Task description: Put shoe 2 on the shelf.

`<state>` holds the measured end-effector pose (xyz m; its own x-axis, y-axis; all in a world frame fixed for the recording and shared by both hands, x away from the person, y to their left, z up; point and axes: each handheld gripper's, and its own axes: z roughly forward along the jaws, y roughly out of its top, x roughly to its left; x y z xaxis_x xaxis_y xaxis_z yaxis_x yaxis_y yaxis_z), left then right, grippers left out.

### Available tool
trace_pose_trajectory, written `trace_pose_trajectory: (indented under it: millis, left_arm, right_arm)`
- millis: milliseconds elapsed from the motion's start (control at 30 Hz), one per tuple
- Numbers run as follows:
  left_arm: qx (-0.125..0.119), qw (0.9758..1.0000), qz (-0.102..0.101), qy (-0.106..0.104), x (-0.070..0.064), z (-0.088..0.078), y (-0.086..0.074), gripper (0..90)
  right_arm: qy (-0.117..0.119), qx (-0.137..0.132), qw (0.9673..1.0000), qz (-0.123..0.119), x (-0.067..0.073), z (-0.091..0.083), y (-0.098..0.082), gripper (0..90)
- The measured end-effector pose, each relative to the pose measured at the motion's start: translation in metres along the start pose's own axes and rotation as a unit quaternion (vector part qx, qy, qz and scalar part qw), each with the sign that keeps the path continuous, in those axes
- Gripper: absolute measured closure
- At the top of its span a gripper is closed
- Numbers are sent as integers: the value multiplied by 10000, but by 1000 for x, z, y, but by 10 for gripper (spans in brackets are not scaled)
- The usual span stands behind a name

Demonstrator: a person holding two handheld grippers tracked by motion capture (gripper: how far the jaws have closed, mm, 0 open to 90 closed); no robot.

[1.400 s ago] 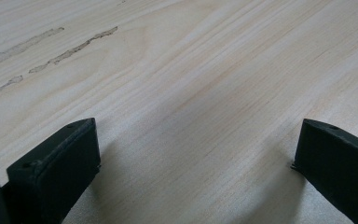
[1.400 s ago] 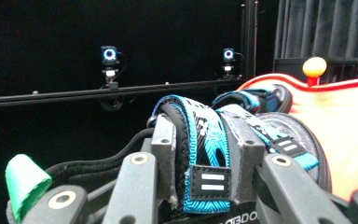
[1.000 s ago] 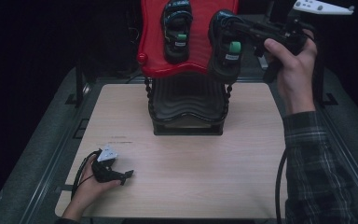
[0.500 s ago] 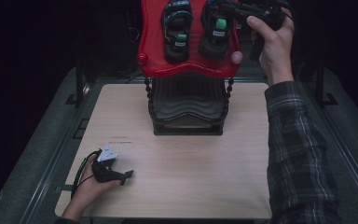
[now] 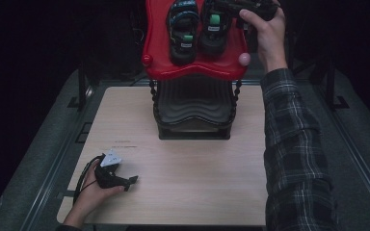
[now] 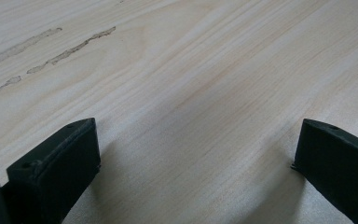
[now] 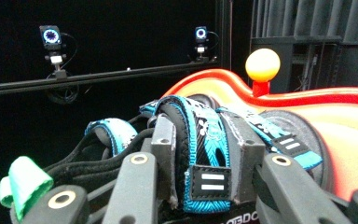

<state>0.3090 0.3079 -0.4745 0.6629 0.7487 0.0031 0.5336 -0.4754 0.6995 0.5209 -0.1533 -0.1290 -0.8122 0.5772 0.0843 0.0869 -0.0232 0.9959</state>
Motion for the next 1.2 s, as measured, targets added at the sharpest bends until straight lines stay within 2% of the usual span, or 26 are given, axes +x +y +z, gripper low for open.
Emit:
trace_pose_trajectory:
  millis: [467,600,700,800,933,1067,1100,1133,1200]
  left_arm:
    - [4,10000,11,-5,0,0,0,0]
    - [5,10000,13,-6,0,0,0,0]
    - [4,10000,12,-6,0,0,0,0]
    - [4,10000,11,-6,0,0,0,0]
    - [14,10000,23,-6,0,0,0,0]
    - [15,10000,21,-10,0,0,0,0]
    - [15,10000,21,-10,0,0,0,0]
    - [17,10000,22,-11,0,0,0,0]
    - [17,10000,22,-10,0,0,0,0]
  right_arm:
    - [239,340,9988,-265,9,-2,-9,669]
    - [218,318,9989,-263,10,-4,-12,658]
    - [214,339,9989,-259,10,-5,-12,614]
    - [204,359,9989,-203,13,-8,-10,482]
    - [184,306,9993,-110,14,-16,-11,381]
    - [22,292,9996,-41,15,-29,-11,290]
    - [22,292,9996,-41,15,-29,-11,290]
    - [-89,304,9995,-42,15,-38,-12,266]
    - [-147,281,9995,-12,15,-46,-14,254]
